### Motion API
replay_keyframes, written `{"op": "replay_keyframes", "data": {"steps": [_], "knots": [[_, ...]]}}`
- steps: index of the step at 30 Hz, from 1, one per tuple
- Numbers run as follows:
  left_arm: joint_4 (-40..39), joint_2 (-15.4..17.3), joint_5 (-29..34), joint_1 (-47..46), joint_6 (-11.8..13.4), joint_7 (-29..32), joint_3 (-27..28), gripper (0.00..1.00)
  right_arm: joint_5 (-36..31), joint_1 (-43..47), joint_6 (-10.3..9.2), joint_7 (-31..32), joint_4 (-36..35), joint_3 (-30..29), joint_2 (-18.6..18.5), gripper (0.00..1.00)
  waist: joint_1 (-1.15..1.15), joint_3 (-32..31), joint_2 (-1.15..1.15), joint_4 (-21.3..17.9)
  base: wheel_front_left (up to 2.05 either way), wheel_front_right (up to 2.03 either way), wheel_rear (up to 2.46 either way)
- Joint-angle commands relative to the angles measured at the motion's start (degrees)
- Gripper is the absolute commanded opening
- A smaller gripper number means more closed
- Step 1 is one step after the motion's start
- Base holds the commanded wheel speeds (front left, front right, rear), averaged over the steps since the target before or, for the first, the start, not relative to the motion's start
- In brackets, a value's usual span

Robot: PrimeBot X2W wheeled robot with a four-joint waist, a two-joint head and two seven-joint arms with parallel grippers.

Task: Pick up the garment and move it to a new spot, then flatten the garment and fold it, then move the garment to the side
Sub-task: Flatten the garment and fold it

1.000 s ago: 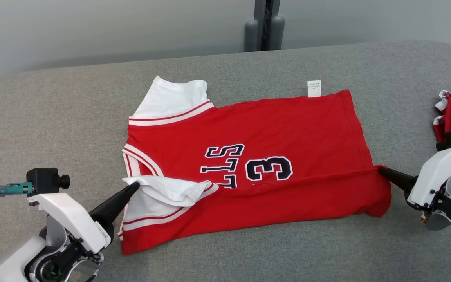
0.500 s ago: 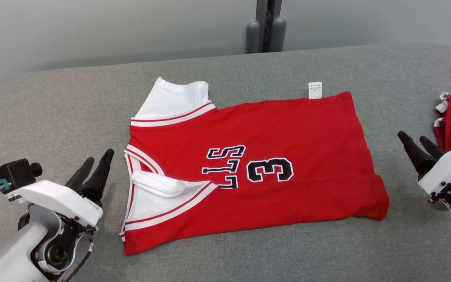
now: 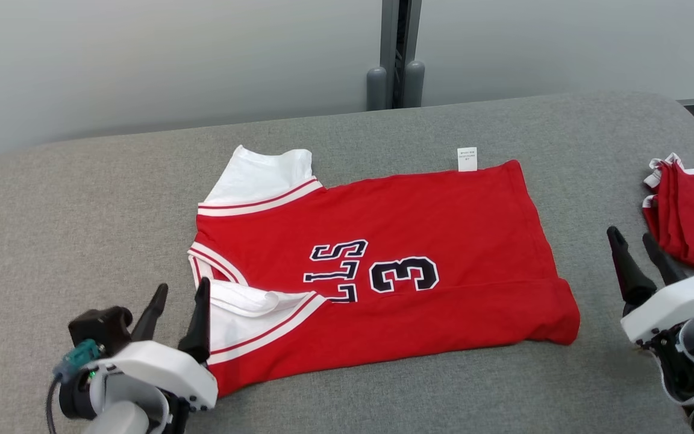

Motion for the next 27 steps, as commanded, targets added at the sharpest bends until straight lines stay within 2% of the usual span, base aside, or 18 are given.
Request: {"op": "replay_keyframes", "data": {"steps": [1,2,9,12,16,23,27], "knots": [[0.19,0.12,1.04,1.0,0.38,-0.07,0.56,1.0,-1.2,1.49,-0.03,-0.25,-0.41,-1.15,0.37,1.0,0.0,-0.2,0.0,-0.11,0.0,0.0,0.0],[0.68,-1.62,3.15,3.19,0.33,-0.07,0.85,1.0,-3.45,3.75,-0.03,-0.25,-1.79,-4.61,2.12,1.0,0.0,-0.59,0.0,-0.25,0.0,0.0,0.0],[4.35,-4.78,6.63,7.25,0.29,-0.08,0.86,1.0,-8.27,9.15,-0.03,-0.27,-3.85,-9.86,5.84,1.0,0.0,-1.57,0.0,-0.59,0.0,0.0,0.0],[6.8,-5.91,7.98,7.73,1.51,-0.08,1.97,1.0,-9.34,10.83,-0.03,-0.27,-4.43,-11.68,6.8,1.0,0.0,-1.75,0.0,-0.49,0.0,0.0,0.0],[10.63,-7.9,7.55,8.59,2.68,-0.09,3.9,1.0,-10.22,11.78,-0.03,0.76,-5.15,-12.85,7.47,1.0,0.0,-1.8,0.0,-0.61,0.0,0.0,0.0],[16.63,-10.08,5.42,7.46,0.96,0.38,4.84,1.0,-12.16,13.09,-0.03,2.35,-6.89,-14.83,8.46,1.0,0.0,-2.06,0.0,-1.02,0.0,0.0,0.0],[19.6,-10.7,4.57,6.68,0.98,1.15,5.02,1.0,-13.41,14.01,-0.03,2.95,-7.92,-16.11,8.66,1.0,0.0,-2.07,0.0,-1.34,0.0,0.0,0.0]]}}
